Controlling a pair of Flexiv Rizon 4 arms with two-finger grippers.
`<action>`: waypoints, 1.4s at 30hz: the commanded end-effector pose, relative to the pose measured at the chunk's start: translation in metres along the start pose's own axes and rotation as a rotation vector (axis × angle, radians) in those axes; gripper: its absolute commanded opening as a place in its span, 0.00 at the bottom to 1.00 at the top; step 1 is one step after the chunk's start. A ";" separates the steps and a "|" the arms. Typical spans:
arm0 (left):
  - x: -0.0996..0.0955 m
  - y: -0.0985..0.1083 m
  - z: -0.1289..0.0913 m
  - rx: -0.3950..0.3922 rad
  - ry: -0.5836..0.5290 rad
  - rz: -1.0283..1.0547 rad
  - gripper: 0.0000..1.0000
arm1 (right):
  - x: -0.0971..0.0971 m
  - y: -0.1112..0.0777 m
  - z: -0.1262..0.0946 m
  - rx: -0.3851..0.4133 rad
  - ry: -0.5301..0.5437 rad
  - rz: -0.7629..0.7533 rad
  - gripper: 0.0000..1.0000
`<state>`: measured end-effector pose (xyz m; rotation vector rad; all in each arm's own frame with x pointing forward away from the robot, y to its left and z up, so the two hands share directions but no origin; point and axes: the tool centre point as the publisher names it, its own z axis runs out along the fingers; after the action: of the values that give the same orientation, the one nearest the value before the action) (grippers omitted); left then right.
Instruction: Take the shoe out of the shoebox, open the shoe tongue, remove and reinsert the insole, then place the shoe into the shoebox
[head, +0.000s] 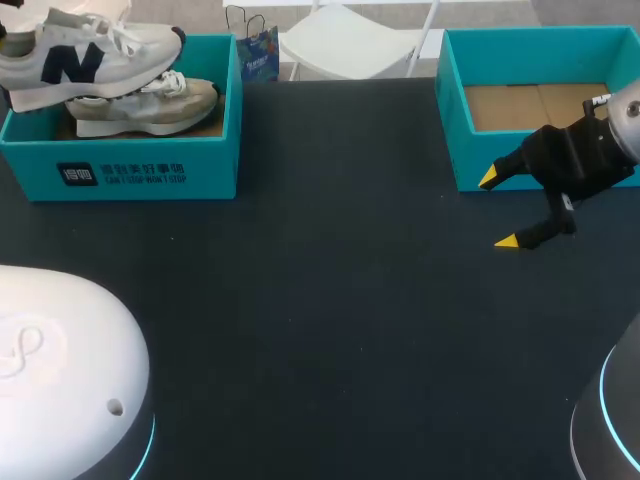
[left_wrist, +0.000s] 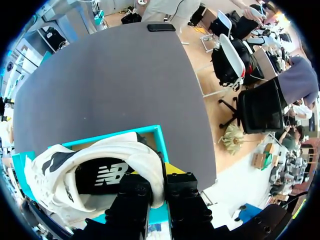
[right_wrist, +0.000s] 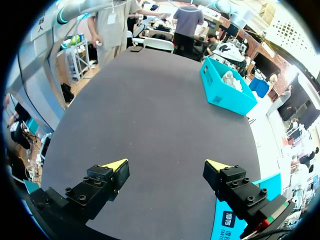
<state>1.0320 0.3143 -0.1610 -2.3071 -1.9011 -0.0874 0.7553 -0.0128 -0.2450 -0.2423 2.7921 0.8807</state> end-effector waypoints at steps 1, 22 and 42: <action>-0.008 -0.009 -0.007 -0.021 -0.010 -0.009 0.00 | -0.001 0.000 0.001 0.003 0.001 0.000 1.00; -0.169 -0.103 -0.041 0.015 0.026 -0.047 0.00 | -0.001 0.000 0.001 0.003 0.001 0.000 1.00; -0.205 -0.123 -0.041 0.043 -0.031 0.073 0.00 | -0.001 0.000 0.001 0.003 0.001 0.000 1.00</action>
<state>0.8741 0.1308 -0.1420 -2.3572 -1.8128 -0.0006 0.7553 -0.0128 -0.2450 -0.2421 2.7921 0.8807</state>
